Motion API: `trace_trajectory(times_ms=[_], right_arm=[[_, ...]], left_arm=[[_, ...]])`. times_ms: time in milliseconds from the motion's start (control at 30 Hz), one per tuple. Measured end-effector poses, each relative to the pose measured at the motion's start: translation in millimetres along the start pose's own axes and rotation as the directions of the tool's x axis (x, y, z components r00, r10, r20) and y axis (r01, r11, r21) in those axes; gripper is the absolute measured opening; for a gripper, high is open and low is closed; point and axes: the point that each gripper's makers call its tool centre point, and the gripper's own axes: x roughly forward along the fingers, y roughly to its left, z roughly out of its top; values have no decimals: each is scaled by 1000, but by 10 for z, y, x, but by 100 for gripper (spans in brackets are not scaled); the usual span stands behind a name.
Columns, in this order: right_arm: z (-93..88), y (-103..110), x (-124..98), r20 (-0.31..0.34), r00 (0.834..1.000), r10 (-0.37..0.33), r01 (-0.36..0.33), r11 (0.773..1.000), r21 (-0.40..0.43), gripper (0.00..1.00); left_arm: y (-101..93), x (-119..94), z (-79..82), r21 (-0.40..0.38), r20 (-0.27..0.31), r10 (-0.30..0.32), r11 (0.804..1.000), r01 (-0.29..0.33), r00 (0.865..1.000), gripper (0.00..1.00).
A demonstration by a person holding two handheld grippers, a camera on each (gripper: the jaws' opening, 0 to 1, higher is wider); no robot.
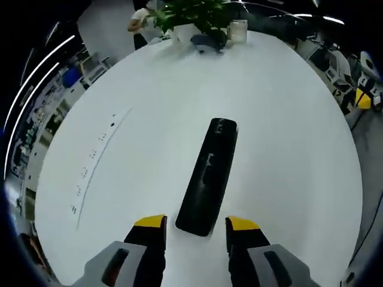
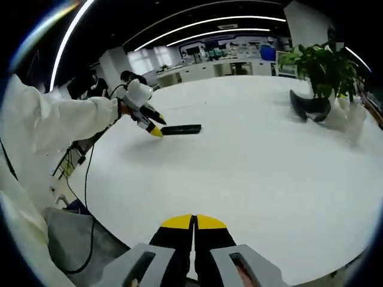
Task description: Press the specified remote control buttons in sequence, fully releasing each button before pressing the next.
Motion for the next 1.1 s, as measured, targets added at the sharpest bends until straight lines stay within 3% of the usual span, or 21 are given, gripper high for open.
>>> trace_trajectory(times_ms=[100, 300, 433, 500, 700, 767, 1100], right_arm=[[6, -11, 0, 1, 1000, -4, 4, 1000, -2, 0], [33, -43, -11, 8, 1000, -14, 14, 1000, -2, 0], [33, -12, -16, 10, 1000, -7, 7, 1000, 1, 0], [23, 23, -20, 9, 1000, -2, 2, 1000, -6, 0], [63, 79, -50, 24, 1000, 7, -7, 1000, -22, 0], [90, 90, -64, 30, 999, 9, -9, 1000, -26, 0], [165, 134, -97, 45, 999, 21, -19, 999, -49, 0]], left_arm=[[36, 26, 21, 1, 2, -20, 1000, 20, 1000, 39], [-35, 46, 27, 17, -30, -116, 993, 117, 993, 36], [-39, 36, 47, 74, -51, -122, 989, 125, 991, 32], [-46, 24, 36, 133, -79, -123, 982, 133, 989, 23], [-72, 28, 34, 134, -113, -110, 983, 125, 987, 22], [-85, 24, 25, 180, -121, -108, 975, 129, 987, 22], [-211, 14, 10, 170, -183, -94, 977, 126, 979, 21]])
